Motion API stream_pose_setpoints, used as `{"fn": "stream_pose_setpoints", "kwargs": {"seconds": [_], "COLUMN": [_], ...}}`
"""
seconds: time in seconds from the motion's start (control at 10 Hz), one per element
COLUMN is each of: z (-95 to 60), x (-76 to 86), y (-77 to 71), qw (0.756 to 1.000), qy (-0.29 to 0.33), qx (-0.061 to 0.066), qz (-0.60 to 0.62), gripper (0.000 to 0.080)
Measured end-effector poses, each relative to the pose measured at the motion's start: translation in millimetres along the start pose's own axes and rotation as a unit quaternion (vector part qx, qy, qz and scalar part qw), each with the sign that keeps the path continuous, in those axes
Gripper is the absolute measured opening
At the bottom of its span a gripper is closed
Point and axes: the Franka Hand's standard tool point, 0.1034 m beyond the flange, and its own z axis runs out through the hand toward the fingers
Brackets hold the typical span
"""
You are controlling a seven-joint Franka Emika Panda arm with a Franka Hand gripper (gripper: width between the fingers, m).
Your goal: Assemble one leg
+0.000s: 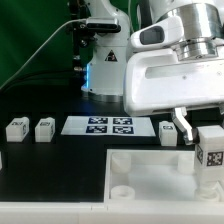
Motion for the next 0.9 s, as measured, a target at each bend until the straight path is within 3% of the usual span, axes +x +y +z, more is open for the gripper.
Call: {"fn": "stream_pose_setpoints", "kwargs": {"seconds": [0.5, 0.9], "z": [9.7, 11.8], "x": [-14.4, -14.1], "y": [-2.0, -9.2], "qw": [1.000, 1.000], "qy": [-0.006, 0.014], "qx": [0.001, -0.002], "qz": [-0.001, 0.001], "gripper": [0.0294, 0.0294]}}
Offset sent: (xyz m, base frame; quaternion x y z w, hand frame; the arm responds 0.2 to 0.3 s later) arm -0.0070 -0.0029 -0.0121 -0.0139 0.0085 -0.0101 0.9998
